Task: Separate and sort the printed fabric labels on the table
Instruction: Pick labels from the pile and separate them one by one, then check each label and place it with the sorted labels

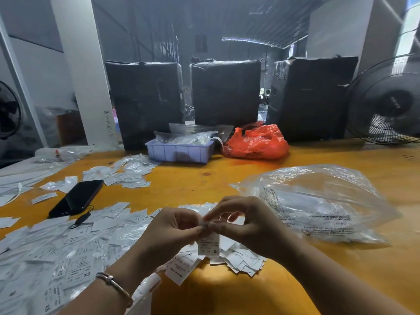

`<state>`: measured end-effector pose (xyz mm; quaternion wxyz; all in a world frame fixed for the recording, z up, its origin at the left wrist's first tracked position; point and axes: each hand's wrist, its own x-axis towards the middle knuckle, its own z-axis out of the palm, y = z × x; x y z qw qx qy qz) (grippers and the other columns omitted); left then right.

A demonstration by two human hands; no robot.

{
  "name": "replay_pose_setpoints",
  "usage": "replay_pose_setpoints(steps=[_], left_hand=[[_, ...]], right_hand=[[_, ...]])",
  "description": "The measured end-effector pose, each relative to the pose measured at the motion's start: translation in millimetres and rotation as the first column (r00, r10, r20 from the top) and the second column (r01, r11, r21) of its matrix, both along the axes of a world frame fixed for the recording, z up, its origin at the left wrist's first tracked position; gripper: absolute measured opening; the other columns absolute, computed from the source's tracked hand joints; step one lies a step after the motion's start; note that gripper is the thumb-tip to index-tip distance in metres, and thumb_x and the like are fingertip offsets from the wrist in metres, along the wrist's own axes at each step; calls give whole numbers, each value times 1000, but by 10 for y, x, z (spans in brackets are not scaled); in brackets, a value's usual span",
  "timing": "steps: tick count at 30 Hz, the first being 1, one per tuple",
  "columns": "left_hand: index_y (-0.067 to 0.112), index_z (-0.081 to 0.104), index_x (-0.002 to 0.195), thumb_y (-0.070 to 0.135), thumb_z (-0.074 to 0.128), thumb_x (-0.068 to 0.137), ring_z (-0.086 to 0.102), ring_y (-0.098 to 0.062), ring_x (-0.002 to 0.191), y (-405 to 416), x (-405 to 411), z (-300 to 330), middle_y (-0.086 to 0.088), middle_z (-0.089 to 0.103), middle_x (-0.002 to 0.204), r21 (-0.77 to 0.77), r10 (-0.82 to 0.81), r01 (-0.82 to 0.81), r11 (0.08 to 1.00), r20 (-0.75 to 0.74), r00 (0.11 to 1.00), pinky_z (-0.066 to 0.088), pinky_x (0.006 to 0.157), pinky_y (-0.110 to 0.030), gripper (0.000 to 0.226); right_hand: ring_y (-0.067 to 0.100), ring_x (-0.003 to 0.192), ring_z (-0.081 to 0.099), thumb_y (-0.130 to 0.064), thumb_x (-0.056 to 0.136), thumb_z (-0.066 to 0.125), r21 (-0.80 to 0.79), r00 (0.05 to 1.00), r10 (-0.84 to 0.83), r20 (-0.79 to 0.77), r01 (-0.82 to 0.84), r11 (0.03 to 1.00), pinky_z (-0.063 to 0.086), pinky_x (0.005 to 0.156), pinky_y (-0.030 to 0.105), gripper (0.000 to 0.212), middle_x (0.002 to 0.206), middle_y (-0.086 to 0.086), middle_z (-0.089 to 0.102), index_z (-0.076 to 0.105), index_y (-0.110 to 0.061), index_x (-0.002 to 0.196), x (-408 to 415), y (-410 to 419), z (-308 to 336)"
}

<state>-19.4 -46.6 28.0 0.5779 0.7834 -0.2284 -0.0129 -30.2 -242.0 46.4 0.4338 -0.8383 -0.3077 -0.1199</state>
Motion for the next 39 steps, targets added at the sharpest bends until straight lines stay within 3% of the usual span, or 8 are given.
replay_pose_setpoints(steps=[7,11,17,21,23,26,30,39], left_hand=[[8,77,78,29,74,71,61,-10,64,10,5,7,-10,73,74,-20,43,-43,999,6,999,46,55,-17,22],[8,75,77,32,74,69,63,-6,65,-2,-15,26,-8,74,76,-22,49,-50,999,-7,999,46,56,-14,25],[12,71,93,14,74,75,71,-11,80,0,-25,71,-5,75,85,-71,110,-108,992,35,993,52,62,-15,18],[14,72,80,2,69,84,68,-6,80,31,2,54,2,74,83,1,191,-191,982,70,979,52,62,-14,14],[16,72,81,3,68,86,67,-4,78,68,27,50,4,74,81,14,276,-278,960,88,957,51,59,-14,14],[22,70,77,6,64,86,65,-12,77,152,103,22,3,71,76,99,472,-490,866,160,867,49,60,-24,19],[20,67,68,14,54,86,59,-18,69,243,185,8,4,65,67,277,640,-685,674,246,728,44,59,-30,22],[18,48,63,6,46,77,40,-22,62,359,181,37,1,52,67,598,675,-672,436,276,684,31,61,-30,18]], right_hand=[[8,77,64,-19,81,75,28,999,-20,37,19,999,51,70,23,21,86,-1,71,73,-14,101,22,-10,-30],[2,65,63,-5,79,75,101,999,-25,38,21,995,48,62,16,7,74,-4,70,74,-6,86,56,-13,-57],[11,61,67,5,80,70,195,1000,-2,1,2,981,54,58,23,10,73,7,71,69,-4,85,69,7,-106],[16,60,67,-7,85,69,188,997,-76,-23,79,979,57,58,29,4,72,6,72,66,-4,86,72,-8,-84],[16,65,67,-18,87,68,38,980,-198,6,198,980,58,64,35,8,74,1,70,67,-10,87,101,-49,-81],[12,74,61,-29,88,63,-278,901,-420,105,432,858,55,69,35,9,81,-7,66,66,-20,88,147,-120,-117],[15,91,55,-19,91,51,-341,817,-563,126,569,748,51,79,35,17,100,-4,61,63,-23,102,220,-215,-150],[24,110,48,-6,84,46,-469,576,-795,190,765,442,40,90,36,34,115,3,55,57,-20,113,339,-496,-160]])
